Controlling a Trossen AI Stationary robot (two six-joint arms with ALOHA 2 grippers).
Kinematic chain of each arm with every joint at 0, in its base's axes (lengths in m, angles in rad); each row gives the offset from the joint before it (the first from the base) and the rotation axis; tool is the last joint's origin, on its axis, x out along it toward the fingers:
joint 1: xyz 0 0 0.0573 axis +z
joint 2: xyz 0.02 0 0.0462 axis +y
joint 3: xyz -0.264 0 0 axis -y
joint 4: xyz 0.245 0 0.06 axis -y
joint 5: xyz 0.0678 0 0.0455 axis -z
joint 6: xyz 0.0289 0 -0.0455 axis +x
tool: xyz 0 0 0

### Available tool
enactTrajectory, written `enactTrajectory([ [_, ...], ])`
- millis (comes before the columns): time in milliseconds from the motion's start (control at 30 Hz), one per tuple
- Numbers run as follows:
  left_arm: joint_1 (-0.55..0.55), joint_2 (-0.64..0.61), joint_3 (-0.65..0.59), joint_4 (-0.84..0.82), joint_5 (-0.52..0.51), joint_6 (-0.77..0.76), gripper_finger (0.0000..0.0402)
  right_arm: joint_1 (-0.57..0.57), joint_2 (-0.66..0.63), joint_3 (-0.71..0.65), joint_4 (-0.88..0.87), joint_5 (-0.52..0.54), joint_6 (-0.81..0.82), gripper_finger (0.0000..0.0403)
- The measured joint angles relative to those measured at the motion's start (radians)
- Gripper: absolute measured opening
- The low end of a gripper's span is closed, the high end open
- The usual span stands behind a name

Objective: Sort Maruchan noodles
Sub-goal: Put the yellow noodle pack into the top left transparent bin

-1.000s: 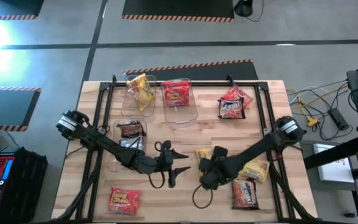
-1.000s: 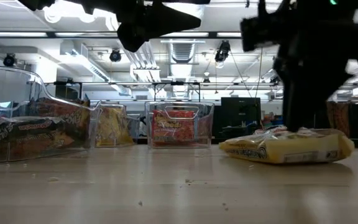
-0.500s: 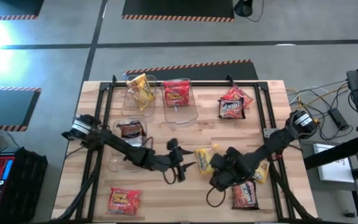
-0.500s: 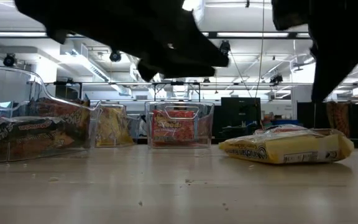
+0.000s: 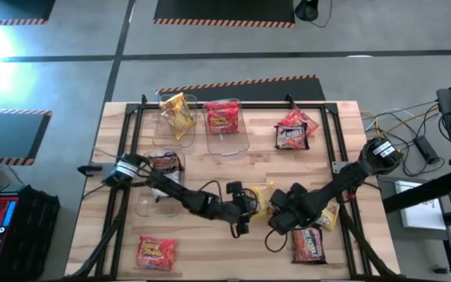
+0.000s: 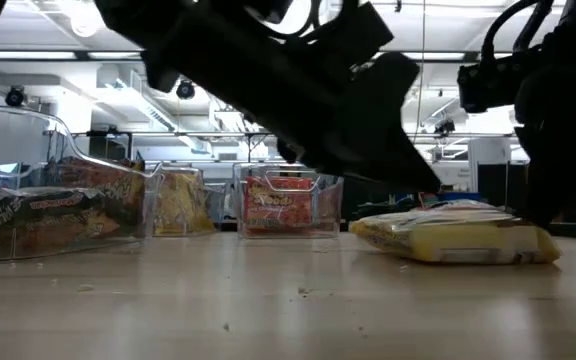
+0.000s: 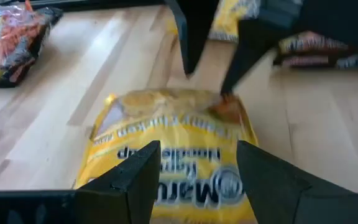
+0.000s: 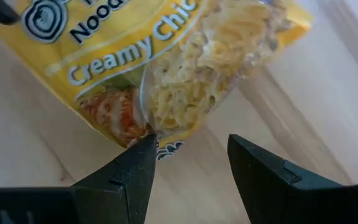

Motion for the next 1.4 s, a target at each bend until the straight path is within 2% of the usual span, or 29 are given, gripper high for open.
enactTrajectory([
  [200, 0.019, 0.0, -0.017, -0.069, 0.001, -0.061, 0.0194, 0.0, -0.001, -0.014, 0.027, 0.0, -0.013, 0.0192],
  [500, 0.027, -0.011, -0.087, -0.049, 0.03, -0.113, 0.0194, 0.001, -0.003, 0.052, 0.019, -0.003, -0.061, 0.0192],
  [867, 0.027, -0.008, -0.13, -0.071, 0.061, -0.14, 0.0194, 0.001, -0.108, 0.085, 0.029, -0.016, 0.046, 0.0192],
  [1133, 0.027, -0.006, -0.13, -0.06, 0.061, -0.137, 0.0194, 0.001, -0.23, -0.008, 0.135, 0.149, 0.191, 0.0192],
  [1400, 0.027, -0.005, -0.13, -0.049, 0.062, -0.136, 0.0194, 0.001, -0.291, -0.163, 0.329, 0.163, 0.269, 0.0192],
])
